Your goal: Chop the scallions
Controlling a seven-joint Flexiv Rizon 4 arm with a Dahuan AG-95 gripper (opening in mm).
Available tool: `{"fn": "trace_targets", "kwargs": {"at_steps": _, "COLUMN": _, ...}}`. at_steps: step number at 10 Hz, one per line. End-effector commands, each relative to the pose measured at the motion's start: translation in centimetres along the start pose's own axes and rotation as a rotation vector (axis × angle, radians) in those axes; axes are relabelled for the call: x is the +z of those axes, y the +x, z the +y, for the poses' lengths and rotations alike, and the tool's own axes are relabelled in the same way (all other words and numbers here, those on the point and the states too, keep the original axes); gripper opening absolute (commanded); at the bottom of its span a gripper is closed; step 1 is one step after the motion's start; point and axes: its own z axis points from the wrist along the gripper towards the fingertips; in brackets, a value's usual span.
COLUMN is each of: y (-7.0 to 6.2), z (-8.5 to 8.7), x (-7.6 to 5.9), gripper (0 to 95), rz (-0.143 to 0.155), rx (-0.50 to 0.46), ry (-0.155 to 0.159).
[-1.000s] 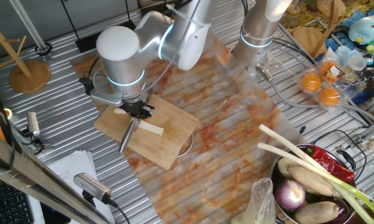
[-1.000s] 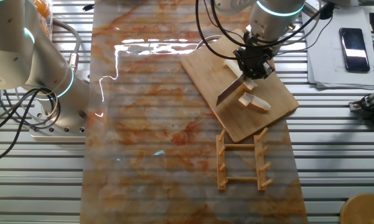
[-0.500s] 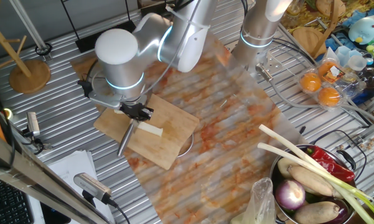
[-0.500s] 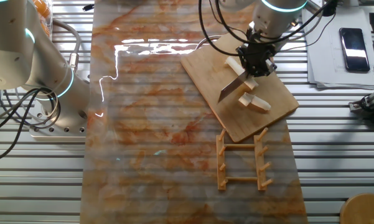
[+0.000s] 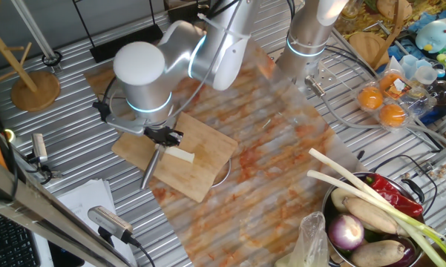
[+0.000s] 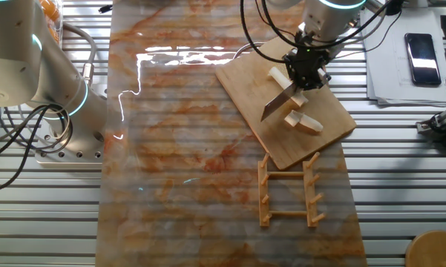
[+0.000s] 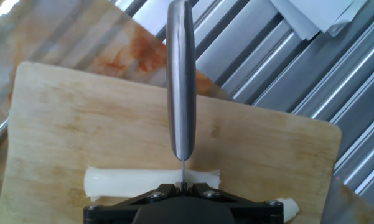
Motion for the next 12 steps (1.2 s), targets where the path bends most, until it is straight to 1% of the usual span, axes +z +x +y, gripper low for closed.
{"fn": "trace_targets", "kwargs": {"at_steps": 1, "y": 0.5, "z": 0.5, "x": 1.8, "gripper": 0.0, "rz": -0.011, "rx": 0.017, "ry": 0.011}}
{"fn": "trace_targets", "kwargs": {"at_steps": 3, "y": 0.0, "z": 0.9, "x": 2.1, "gripper": 0.0, "rz": -0.010, "rx": 0.023, "ry": 0.019}}
{"fn": "trace_targets", "kwargs": {"at_steps": 5, "y": -0.2, "z": 1.0, "x": 2.2, "gripper": 0.0, "rz": -0.008, "rx": 0.020, "ry": 0.025}}
{"fn": "trace_targets", "kwargs": {"at_steps": 7, "y": -0.5, "z": 0.8, "x": 1.9, "gripper": 0.0, "rz": -0.015, "rx": 0.019, "ry": 0.014}}
{"fn": "trace_targets", "kwargs": {"at_steps": 8, "y": -1.0, "z": 0.7, "x": 1.6, "gripper": 0.0, "rz": -0.019, "rx": 0.011, "ry": 0.006}}
{"fn": "trace_targets", "kwargs": {"at_steps": 9, "y": -1.0, "z": 0.9, "x": 1.9, "gripper": 0.0, "rz": -0.021, "rx": 0.014, "ry": 0.006}}
{"fn": "trace_targets", "kwargs": {"at_steps": 10, "y": -0.8, "z": 1.3, "x": 2.3, "gripper": 0.0, "rz": -0.018, "rx": 0.016, "ry": 0.019}}
{"fn": "trace_targets", "kwargs": {"at_steps": 11, "y": -0.6, "z": 1.3, "x": 2.4, "gripper": 0.0, "rz": -0.010, "rx": 0.001, "ry": 0.035}}
{"fn": "trace_targets", "kwargs": {"at_steps": 12, "y": -0.5, "z": 1.3, "x": 2.4, "gripper": 0.0, "rz": -0.010, "rx": -0.003, "ry": 0.035}}
